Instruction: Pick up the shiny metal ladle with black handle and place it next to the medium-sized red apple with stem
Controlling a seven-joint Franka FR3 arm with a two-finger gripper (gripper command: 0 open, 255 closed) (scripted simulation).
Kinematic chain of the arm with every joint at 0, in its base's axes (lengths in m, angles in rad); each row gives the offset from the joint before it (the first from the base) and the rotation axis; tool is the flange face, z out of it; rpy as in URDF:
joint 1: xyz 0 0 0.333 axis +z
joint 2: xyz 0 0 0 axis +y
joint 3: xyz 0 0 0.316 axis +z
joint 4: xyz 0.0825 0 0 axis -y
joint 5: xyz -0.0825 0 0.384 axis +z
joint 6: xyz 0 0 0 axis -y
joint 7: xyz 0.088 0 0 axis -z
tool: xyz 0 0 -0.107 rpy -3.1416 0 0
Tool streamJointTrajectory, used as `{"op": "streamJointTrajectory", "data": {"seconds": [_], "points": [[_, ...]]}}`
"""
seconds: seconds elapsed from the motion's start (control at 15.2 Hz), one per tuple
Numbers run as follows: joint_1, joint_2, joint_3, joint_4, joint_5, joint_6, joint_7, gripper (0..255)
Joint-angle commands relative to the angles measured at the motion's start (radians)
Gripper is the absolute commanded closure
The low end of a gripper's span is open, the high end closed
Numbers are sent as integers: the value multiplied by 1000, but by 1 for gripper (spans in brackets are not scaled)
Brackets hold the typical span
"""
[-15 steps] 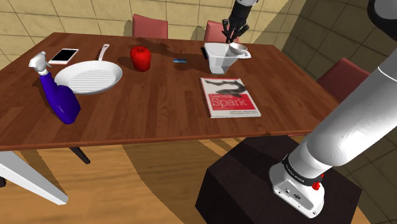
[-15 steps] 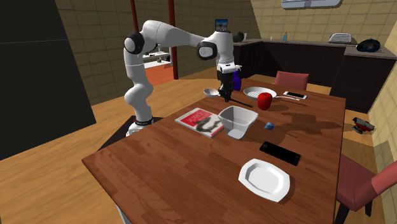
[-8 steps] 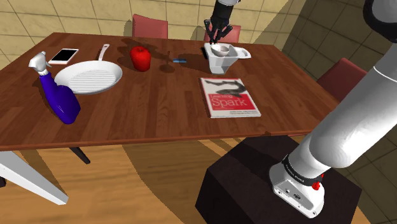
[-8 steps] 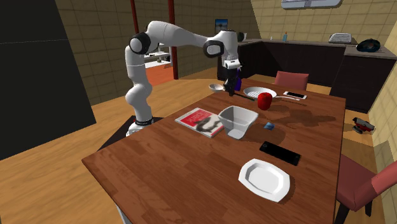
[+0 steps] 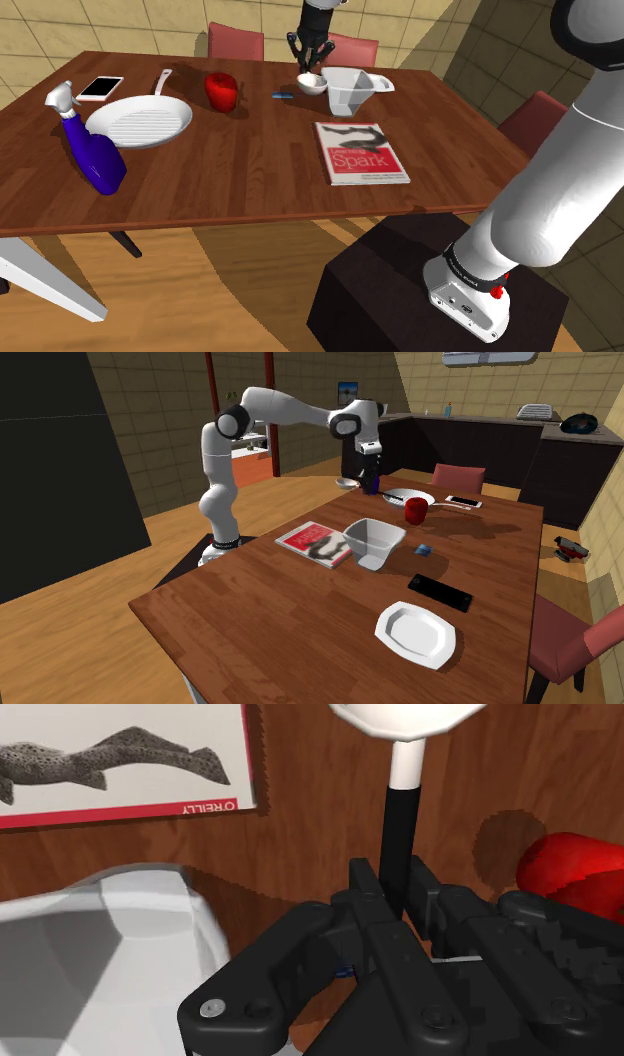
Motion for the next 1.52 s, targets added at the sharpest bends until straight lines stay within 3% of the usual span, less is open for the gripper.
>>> {"op": "streamJointTrajectory", "data": {"seconds": [0.0, 0.53, 0.99, 1.45], "points": [[26, 29, 20, 44, -10, -14, 51, 255], [129, 191, 79, 267, -53, -77, 218, 255], [233, 402, 107, 585, -96, -190, 339, 255], [228, 385, 106, 462, -96, -85, 344, 255]]}}
